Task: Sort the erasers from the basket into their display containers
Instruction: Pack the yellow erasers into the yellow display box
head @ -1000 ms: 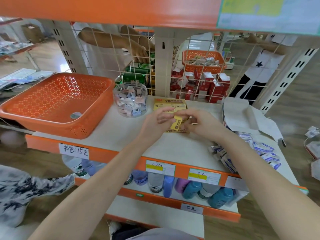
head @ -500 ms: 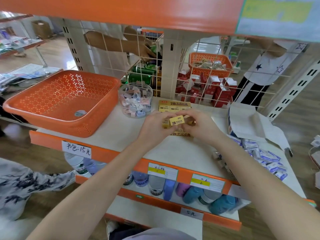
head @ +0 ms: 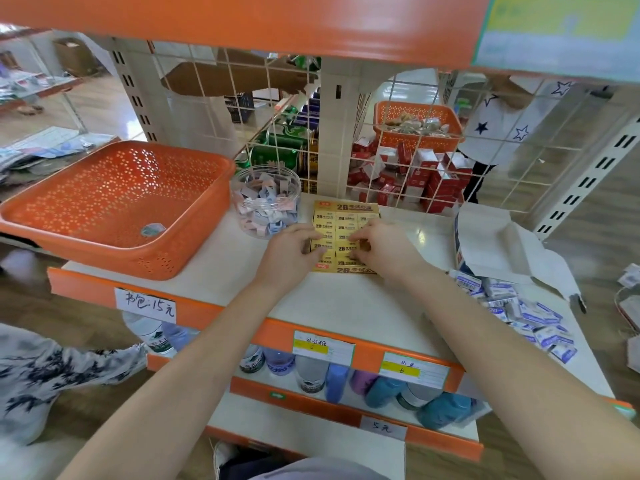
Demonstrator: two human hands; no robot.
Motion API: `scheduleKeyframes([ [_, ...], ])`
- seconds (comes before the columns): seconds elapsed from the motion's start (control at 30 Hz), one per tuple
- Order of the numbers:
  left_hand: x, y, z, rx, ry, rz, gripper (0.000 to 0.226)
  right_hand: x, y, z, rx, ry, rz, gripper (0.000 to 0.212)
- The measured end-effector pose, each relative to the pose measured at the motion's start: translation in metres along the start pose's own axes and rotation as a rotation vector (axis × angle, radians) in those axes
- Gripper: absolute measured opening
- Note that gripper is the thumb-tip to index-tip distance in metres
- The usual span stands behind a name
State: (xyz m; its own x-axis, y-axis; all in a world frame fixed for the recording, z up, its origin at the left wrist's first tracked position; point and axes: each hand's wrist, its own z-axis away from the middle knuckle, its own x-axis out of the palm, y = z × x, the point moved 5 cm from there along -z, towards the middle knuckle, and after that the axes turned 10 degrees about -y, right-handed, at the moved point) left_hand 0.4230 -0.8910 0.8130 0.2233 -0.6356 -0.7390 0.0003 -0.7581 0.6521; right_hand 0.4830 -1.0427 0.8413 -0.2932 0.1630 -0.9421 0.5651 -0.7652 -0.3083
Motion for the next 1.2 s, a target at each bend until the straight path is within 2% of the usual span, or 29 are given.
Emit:
scheduleKeyframes([
  [0.23,0.006,-0.007,0.0,-0.012,0.022,0.016,0.023,0.003,0.004,0.0,0.046,0.07,-0.077,0.019],
  [0.37,0.007,-0.009,0.0,0.033,0.039,0.011,0.018,0.006,0.004,0.0,0.085,0.09,-0.104,0.013],
  [0.53,0.012,0.0,0.003,0.117,0.005,-0.064,0.023,0.012,0.005,0.002,0.134,0.147,-0.188,0.008],
  [0.7,0.018,0.012,0.008,0.196,-0.064,-0.165,0.045,0.019,0.003,0.003,0.121,0.225,-0.23,0.012],
  [0.8,0.02,0.014,0.01,0.196,-0.093,-0.223,0.044,0.024,0.004,0.006,0.107,0.284,-0.251,0.018],
  [1.07,0.018,0.013,0.01,0.208,-0.059,-0.212,0.044,0.032,0.0,0.021,-0.049,0.519,-0.226,0.02],
  [1.2,0.011,0.008,0.009,0.21,0.022,-0.179,0.049,0.03,0.002,0.019,-0.009,0.513,-0.183,0.035],
])
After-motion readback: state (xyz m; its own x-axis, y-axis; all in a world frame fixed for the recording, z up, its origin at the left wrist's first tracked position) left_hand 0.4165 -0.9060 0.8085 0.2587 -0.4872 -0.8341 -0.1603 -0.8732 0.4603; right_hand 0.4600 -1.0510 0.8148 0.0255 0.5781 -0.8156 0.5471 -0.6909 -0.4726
